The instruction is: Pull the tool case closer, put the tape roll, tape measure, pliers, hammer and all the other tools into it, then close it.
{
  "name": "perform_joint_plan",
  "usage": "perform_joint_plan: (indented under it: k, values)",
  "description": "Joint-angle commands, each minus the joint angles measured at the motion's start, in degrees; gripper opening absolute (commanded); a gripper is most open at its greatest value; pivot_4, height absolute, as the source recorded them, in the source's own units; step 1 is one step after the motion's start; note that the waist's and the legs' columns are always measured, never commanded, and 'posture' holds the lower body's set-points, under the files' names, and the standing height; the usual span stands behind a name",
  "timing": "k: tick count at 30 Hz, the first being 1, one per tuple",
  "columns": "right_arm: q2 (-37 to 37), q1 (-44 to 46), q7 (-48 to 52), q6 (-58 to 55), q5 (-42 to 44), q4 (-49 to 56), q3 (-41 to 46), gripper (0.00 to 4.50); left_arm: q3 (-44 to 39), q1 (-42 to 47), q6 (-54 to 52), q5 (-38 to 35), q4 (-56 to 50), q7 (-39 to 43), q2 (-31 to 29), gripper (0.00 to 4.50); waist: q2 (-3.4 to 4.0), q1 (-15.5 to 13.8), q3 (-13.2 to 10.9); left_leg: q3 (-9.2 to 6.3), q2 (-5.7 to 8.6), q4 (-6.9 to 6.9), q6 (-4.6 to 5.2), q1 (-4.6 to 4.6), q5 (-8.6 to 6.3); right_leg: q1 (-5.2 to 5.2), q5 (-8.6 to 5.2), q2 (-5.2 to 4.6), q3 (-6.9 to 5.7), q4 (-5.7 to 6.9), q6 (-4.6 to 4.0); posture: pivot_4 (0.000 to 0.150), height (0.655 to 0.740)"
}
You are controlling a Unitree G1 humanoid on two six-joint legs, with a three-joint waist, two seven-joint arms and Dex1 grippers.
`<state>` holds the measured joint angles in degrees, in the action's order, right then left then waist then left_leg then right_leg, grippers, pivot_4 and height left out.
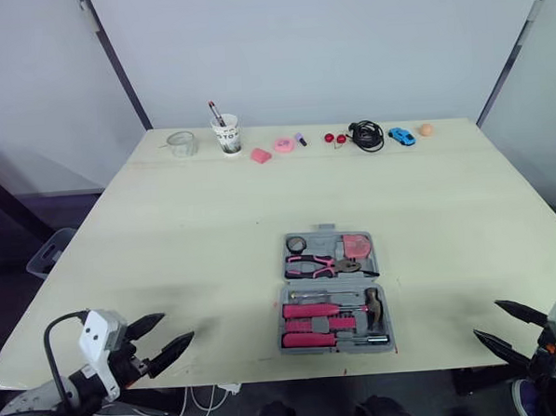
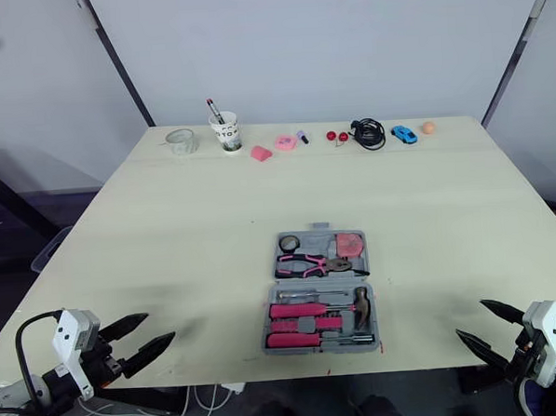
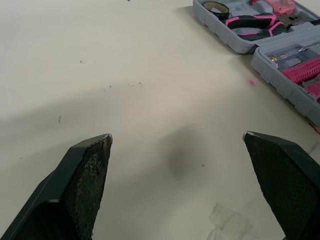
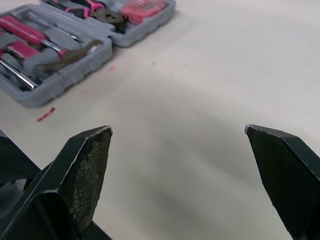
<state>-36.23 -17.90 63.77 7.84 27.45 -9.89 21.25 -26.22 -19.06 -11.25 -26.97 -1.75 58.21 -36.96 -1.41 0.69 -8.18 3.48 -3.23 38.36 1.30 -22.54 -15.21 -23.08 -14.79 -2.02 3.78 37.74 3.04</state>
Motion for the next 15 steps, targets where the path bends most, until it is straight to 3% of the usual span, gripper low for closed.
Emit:
perform_joint_plan:
  k: [1, 14, 15]
  values:
    - [-0.4, 2.0, 0.1, 1.3, -0.8, 0.7, -0.4, 4.50, 1.2, 1.9, 2.2, 1.0, -0.6, 0.0, -0.8, 4.46, 0.00, 0.0, 0.0, 0.00, 0.00, 0.00, 0.00, 0.00, 0.00, 0.00, 0.00, 0.00, 0.00, 0.00, 0.00, 0.150, 0.7400]
    - [-0.3, 18.0, -4.2, -3.4, -9.2, -0.8, -11.4, 4.50, 14.1, 19.9, 4.5, 7.1, 11.7, 3.9, -2.3, 4.46, -0.01, 0.0, 0.0, 0.05, 0.04, 0.03, 0.01, 0.01, 0.01, 0.00, 0.02, 0.04, 0.02, 0.07, 0.01, 0.150, 0.7400]
    - [-0.1, 19.6, -4.5, -3.5, -10.0, -1.5, -12.5, 4.25, 15.3, 21.6, 4.9, 7.6, 13.2, 4.5, -2.1, 3.97, -0.01, 0.0, 0.0, 0.05, 0.04, 0.02, 0.01, 0.01, 0.01, 0.00, 0.02, 0.04, 0.02, 0.06, 0.01, 0.150, 0.7400]
